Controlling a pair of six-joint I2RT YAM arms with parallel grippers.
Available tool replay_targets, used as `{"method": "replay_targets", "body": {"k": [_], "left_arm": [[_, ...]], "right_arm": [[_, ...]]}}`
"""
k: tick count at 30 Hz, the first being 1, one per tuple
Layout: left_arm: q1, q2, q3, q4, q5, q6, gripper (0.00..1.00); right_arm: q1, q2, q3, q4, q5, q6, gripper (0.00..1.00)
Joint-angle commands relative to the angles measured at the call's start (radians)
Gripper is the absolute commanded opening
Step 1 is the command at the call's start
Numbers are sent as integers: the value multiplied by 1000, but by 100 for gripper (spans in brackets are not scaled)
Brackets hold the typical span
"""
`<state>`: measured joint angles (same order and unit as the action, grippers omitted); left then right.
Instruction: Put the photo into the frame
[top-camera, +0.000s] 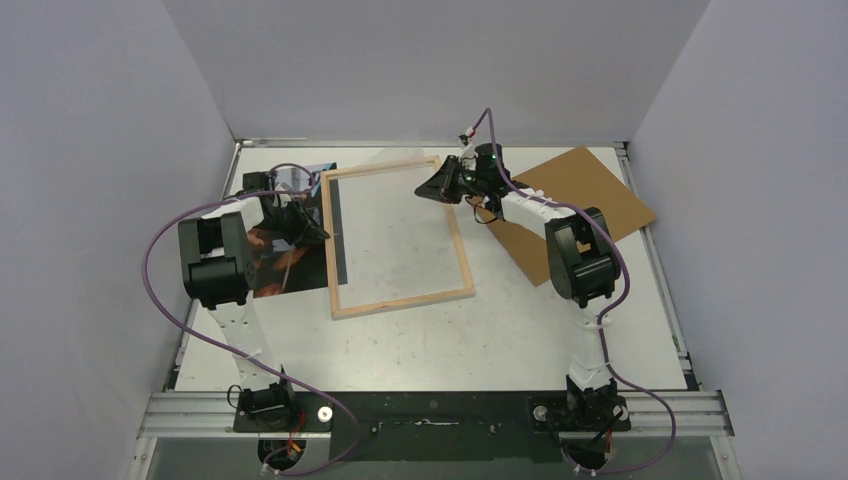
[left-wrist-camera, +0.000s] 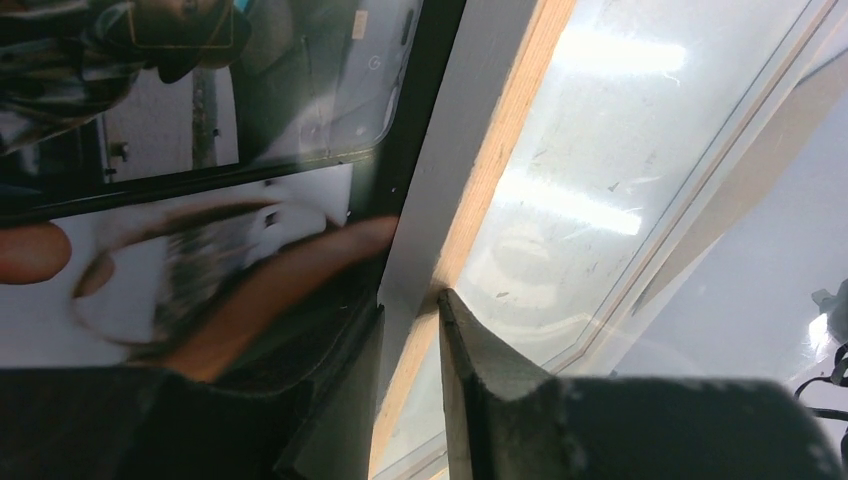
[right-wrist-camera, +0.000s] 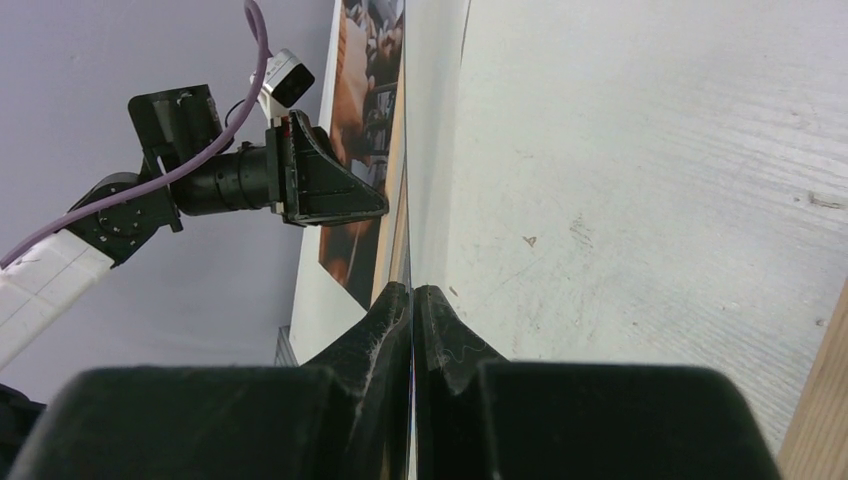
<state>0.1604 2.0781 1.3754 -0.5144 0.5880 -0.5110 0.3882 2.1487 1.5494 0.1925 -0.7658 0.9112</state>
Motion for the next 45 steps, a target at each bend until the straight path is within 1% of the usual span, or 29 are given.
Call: {"method": "replay_targets", "body": {"k": [1,5,10,11,19,22,26,30,34,35,41,45], "left_arm": [[-9,52,8,-24,-111,37,26],[-7,53,14,-27,-114,40,26],[-5,57,14,-27,-112,40,18],[-5,59,13,-28,-111,40,16],[-4,58,11,-27,-108,40,12],[-3,58,13,-27,-107,40,12],[-2,64,16,-27,-106,40,18],[-2,65,17,-27,-107,40,21],[-2,66,16,-27,-108,40,21],[-1,68,16,-27,-108,40,21],[-1,71,15,-28,-106,41,8],[-1,70,14,-30,-111,42,6]], "right_arm": [[16,-64,24,9,45,-39,0],[17,-67,13,0,61,-43,0],[16,-72,5,-4,75,-45,0],[16,-71,5,-6,77,-46,0],[14,-73,-7,-11,99,-52,0],[12,-82,-13,-17,109,-66,0],[18,-76,-2,-21,83,-86,0],[20,-81,-1,-41,93,-108,0],[18,-85,-8,-38,109,-107,0],[17,-85,-8,-34,114,-106,0],[11,-98,-22,-27,131,-104,0],[6,-105,-40,-20,127,-106,0]]}}
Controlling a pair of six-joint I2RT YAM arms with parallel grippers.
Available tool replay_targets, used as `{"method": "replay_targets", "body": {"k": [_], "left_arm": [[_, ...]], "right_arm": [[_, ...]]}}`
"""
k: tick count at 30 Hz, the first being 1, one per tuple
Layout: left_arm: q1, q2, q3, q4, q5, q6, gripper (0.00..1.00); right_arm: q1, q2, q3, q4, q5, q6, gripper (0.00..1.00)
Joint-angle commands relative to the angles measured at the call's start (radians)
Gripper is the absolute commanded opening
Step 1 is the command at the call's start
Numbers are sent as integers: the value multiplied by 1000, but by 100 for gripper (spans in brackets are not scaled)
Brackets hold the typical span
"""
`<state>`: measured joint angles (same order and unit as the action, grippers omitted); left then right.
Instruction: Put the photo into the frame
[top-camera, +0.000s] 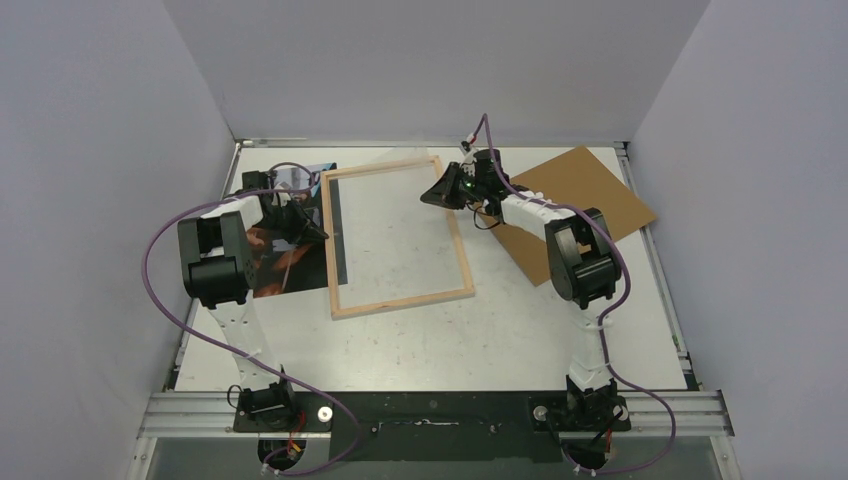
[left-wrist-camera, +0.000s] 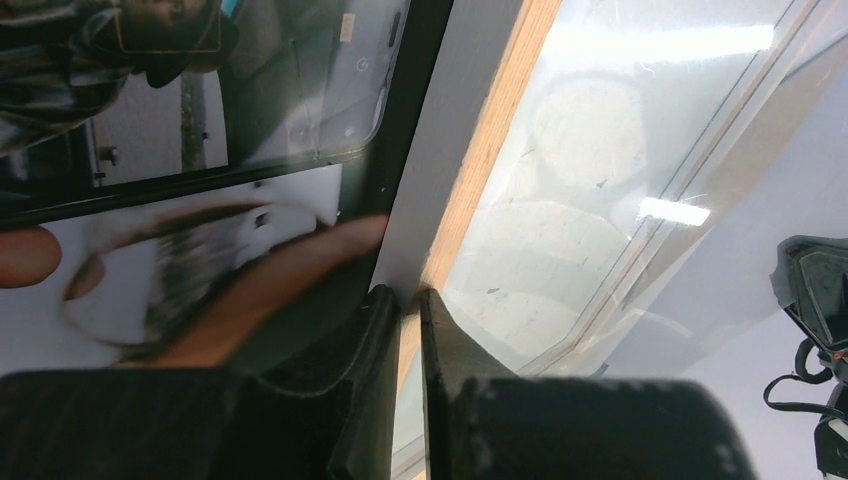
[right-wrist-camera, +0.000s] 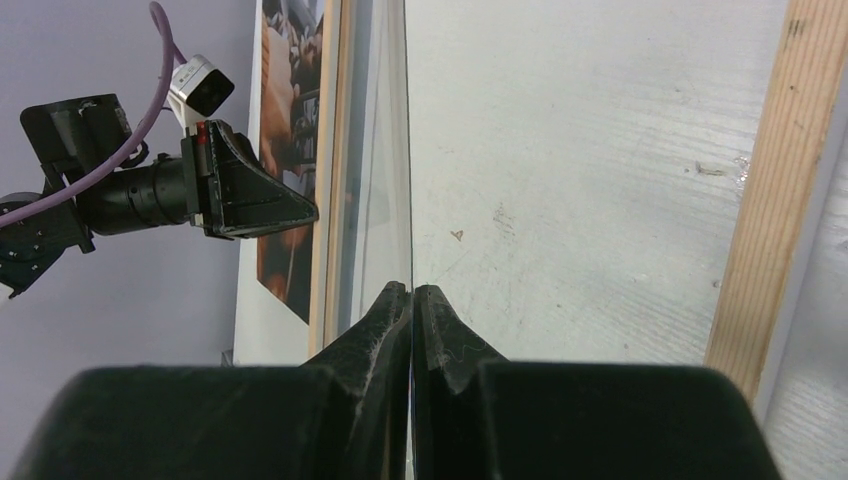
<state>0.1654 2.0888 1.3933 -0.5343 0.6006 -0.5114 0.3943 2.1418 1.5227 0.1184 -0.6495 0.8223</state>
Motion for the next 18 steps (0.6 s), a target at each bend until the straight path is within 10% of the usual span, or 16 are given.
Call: {"method": "replay_targets", "body": {"k": [1,18], "left_arm": [[-6,58,-4,-10,-125,42,6],[-6,69,10,-24,-131,44,6]], "right_arm": [[0,-100,-16,57,9,-20,0],[12,-73,-11,145,-85,-2,0]]}}
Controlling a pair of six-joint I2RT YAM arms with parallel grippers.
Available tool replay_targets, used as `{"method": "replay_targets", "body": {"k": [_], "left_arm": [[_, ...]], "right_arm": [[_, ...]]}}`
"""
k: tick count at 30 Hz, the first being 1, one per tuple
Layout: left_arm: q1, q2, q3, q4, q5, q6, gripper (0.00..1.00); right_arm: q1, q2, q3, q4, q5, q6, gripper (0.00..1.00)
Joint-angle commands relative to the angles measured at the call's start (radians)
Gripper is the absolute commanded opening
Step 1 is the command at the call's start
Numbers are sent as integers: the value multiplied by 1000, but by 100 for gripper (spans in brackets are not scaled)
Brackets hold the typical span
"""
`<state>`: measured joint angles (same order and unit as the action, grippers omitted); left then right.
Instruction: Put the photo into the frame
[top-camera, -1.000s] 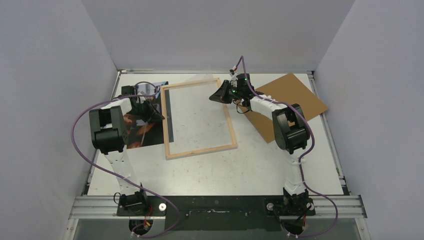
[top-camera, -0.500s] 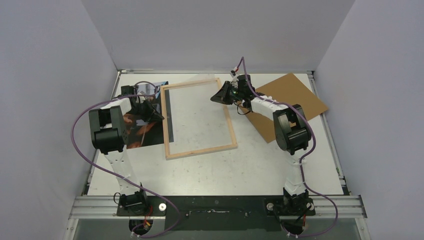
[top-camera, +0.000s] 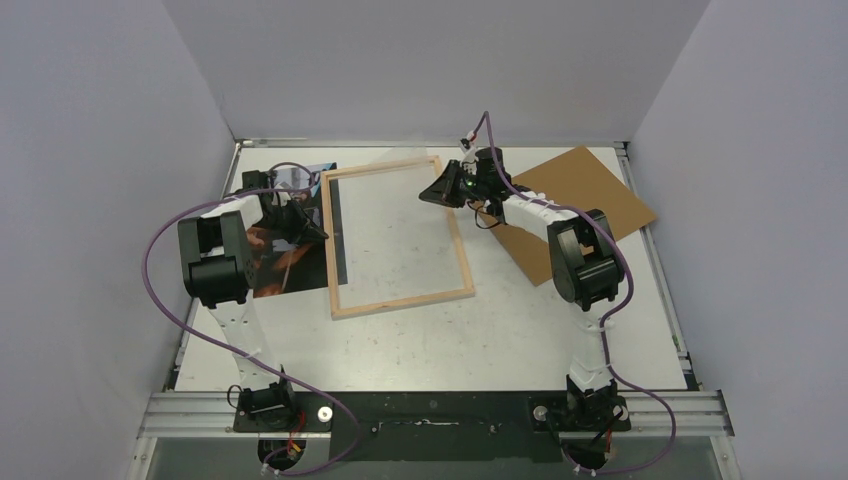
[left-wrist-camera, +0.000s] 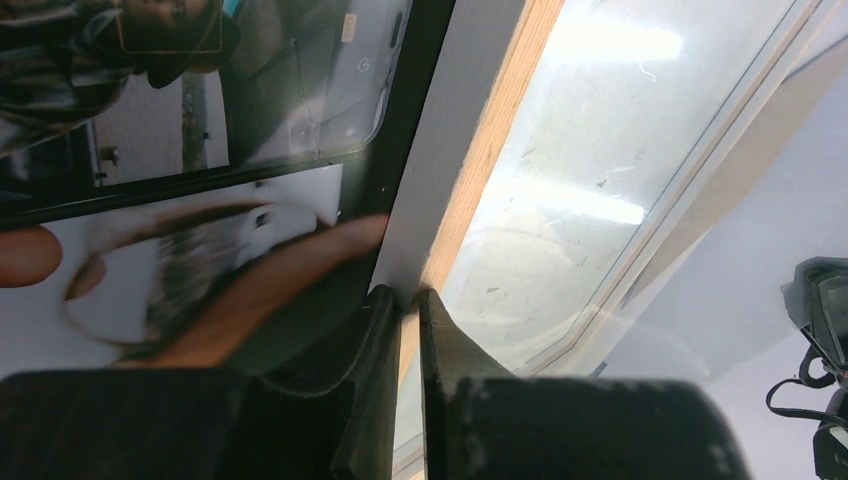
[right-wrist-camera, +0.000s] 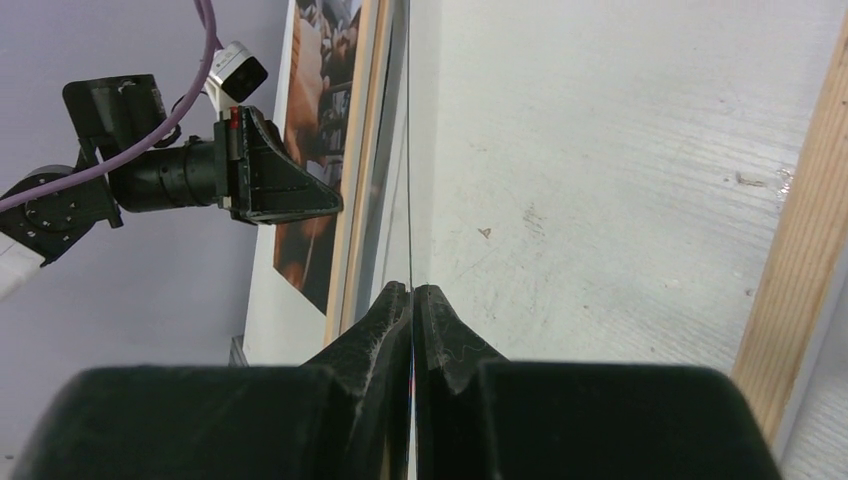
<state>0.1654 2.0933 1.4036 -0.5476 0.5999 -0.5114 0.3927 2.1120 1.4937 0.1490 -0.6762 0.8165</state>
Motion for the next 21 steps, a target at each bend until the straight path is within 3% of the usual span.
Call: {"method": "replay_targets", "body": {"k": [1,8,21], "left_arm": [[-6,64,0,-12,-129,45,6],[-6,68,3,-13,-126,45,6],[-6,72,0,-12,-122,48,7]], "right_arm": [[14,-47,14,132,-67,11,0],[14,-47,-12,287,-130,93,0],[16,-23,11,225,-125,96,0]]}}
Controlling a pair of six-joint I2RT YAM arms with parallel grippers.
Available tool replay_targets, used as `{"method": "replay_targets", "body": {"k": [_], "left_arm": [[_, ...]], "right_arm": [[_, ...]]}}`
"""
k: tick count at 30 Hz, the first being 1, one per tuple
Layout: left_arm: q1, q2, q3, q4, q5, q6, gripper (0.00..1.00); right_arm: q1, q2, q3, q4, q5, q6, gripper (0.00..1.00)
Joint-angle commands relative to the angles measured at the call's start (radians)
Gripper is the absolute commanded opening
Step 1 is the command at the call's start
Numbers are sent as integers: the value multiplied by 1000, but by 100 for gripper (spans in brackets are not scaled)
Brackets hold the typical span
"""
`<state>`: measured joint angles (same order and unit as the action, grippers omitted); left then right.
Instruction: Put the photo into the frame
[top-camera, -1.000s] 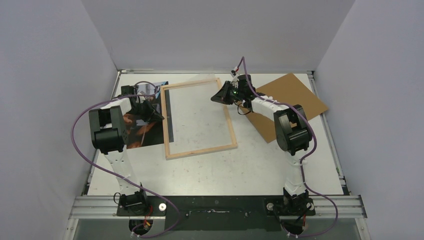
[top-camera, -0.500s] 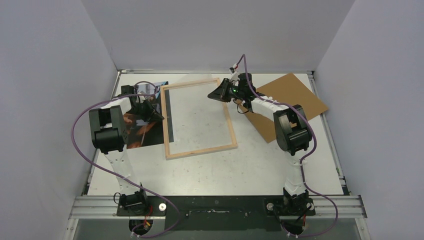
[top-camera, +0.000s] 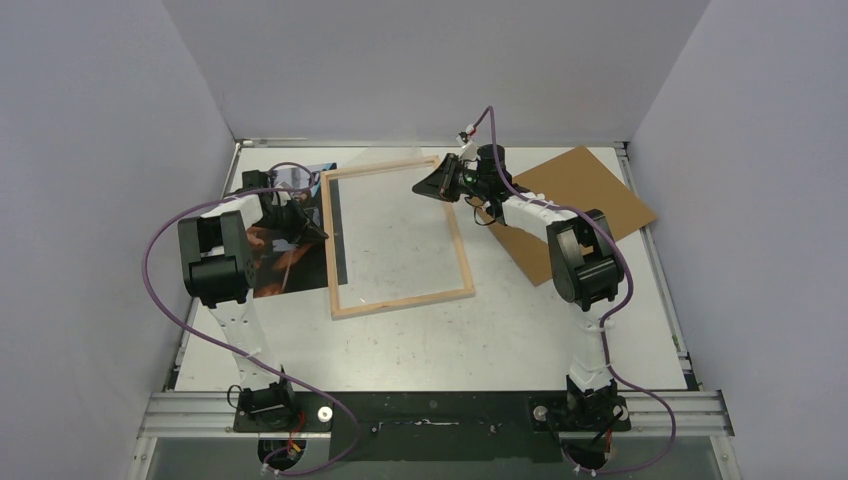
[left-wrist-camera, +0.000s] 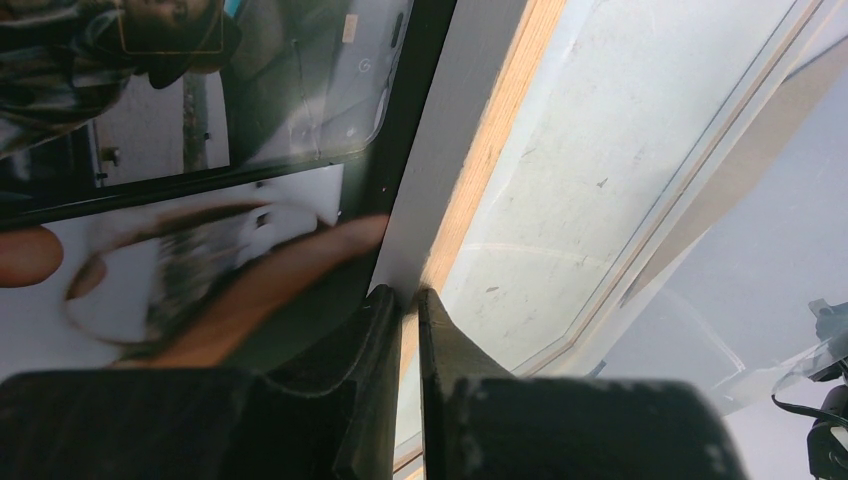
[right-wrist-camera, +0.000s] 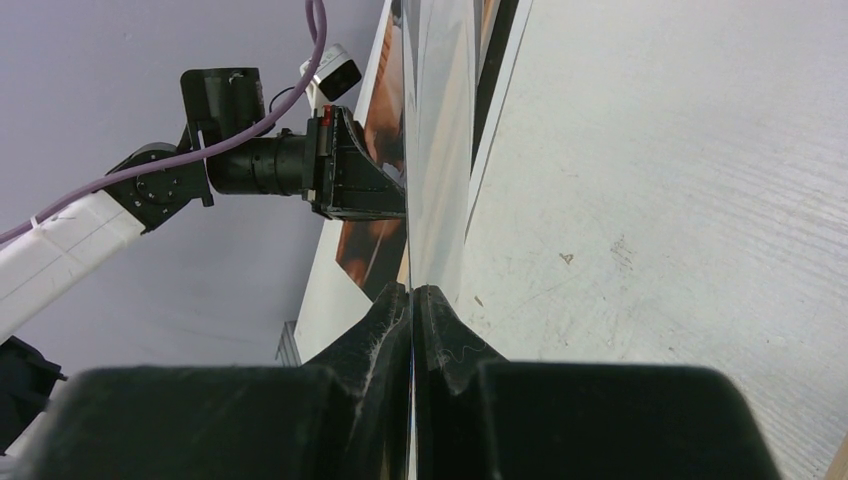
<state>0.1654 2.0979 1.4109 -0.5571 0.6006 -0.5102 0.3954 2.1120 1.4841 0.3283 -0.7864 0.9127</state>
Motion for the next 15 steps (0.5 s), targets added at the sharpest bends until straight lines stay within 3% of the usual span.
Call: {"method": "replay_targets", "body": {"k": [1,6,8,12,15], "left_arm": [[-6,67,-7,-1,-124,47,7],[-5,69,-9,-1,-122,47,7],[-6,70,-9,0,-121,47,7],[-6,71,-8,-1,-121,48,7],[-6,73,-4,-2,-121,47,7]], "right_arm": [[13,-20,26,24,-11,0,0],[12,14,92,-155,17,14,0],[12,38,101,-162,-8,54,9],[12,51,94,-144,-41,89,38],[8,54,96,-152,-56,93,48]]}}
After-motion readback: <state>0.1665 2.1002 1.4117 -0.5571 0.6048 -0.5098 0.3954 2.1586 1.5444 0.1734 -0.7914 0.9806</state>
